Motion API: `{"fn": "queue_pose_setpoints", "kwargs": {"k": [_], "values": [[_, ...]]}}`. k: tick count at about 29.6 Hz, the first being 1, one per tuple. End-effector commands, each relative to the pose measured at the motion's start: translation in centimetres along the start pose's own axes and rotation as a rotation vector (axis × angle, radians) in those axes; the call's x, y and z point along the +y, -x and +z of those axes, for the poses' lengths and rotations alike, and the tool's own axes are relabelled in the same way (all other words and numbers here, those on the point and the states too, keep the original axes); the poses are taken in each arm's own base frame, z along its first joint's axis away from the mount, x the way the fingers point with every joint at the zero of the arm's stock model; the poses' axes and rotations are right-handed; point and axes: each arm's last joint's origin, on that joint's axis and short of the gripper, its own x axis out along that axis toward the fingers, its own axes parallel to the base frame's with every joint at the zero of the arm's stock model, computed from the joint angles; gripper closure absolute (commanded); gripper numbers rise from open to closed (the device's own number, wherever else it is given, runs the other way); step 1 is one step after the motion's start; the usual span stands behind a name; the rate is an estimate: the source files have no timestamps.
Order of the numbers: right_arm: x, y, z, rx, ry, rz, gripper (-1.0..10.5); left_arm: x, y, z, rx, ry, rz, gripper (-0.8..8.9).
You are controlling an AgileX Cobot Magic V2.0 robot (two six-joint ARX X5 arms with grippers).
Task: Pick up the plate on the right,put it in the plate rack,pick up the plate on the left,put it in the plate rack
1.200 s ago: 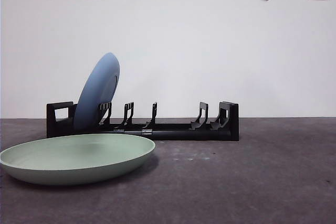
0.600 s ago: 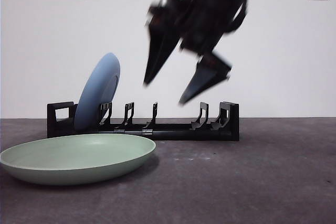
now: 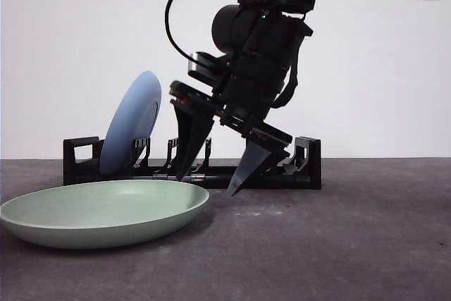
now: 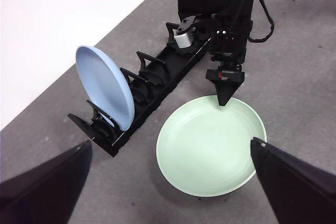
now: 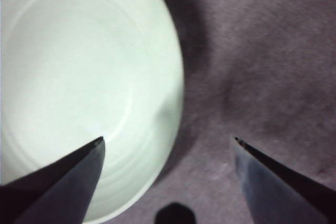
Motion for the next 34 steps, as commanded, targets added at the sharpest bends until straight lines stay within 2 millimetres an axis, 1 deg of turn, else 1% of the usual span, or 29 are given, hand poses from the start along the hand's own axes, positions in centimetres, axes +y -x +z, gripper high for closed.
{"fn": "queue_pose_setpoints", "kwargs": {"k": [1, 5, 9, 11, 12, 15, 16, 23, 26, 28, 29, 32, 34], "values": [[-0.3, -1.3, -0.2, 0.023, -0.014, -0.006, 5.4, 0.0, -0.1, 0.1, -0.002, -0.015, -0.012, 3.02], [-0.4, -1.8, -0.1, 0.015, -0.036, -0.002, 5.4, 0.1, -0.4, 0.1, 0.002, -0.017, -0.031, 3.02], [-0.3, -2.8, -0.3, 0.032, -0.04, 0.007, 6.4, 0.1, -0.9, 0.3, 0.006, -0.024, -0.06, 3.02], [-0.3, -3.2, -0.3, 0.04, -0.039, 0.008, 6.5, 0.1, -1.1, 0.3, 0.011, -0.029, -0.075, 3.02], [-0.3, -3.3, -0.4, 0.042, -0.042, 0.008, 6.8, 0.1, -1.2, 0.4, 0.011, -0.032, -0.08, 3.02], [-0.3, -3.3, -0.3, 0.039, -0.044, 0.009, 9.1, 0.1, -1.6, 0.5, 0.015, -0.041, -0.112, 3.02], [-0.3, -3.3, -0.3, 0.038, -0.044, 0.011, 9.6, 0.1, -1.8, 0.5, 0.018, -0.043, -0.119, 3.02], [-0.2, -3.0, -0.4, 0.049, -0.049, 0.029, 9.6, 0.0, -3.0, 0.9, 0.053, -0.087, -0.163, 3.02], [0.2, -1.8, -0.3, 0.033, -0.044, 0.033, 9.6, -0.2, -3.5, 1.1, 0.054, -0.117, -0.204, 3.03], [0.7, -0.2, -0.1, 0.0, -0.034, 0.037, 9.6, -0.4, -3.9, 1.2, 0.057, -0.142, -0.237, 3.03], [0.9, 0.8, 0.0, -0.017, -0.03, 0.037, 9.6, -0.5, -4.2, 1.3, 0.063, -0.159, -0.246, 3.03], [1.4, 4.3, 0.0, -0.077, -0.023, 0.039, 9.6, -0.9, -4.9, 1.6, 0.088, -0.213, -0.268, 3.03], [1.6, 6.9, -0.3, -0.112, -0.015, 0.035, 9.6, -1.4, -5.5, 1.9, 0.103, -0.277, -0.29, 3.03]]}}
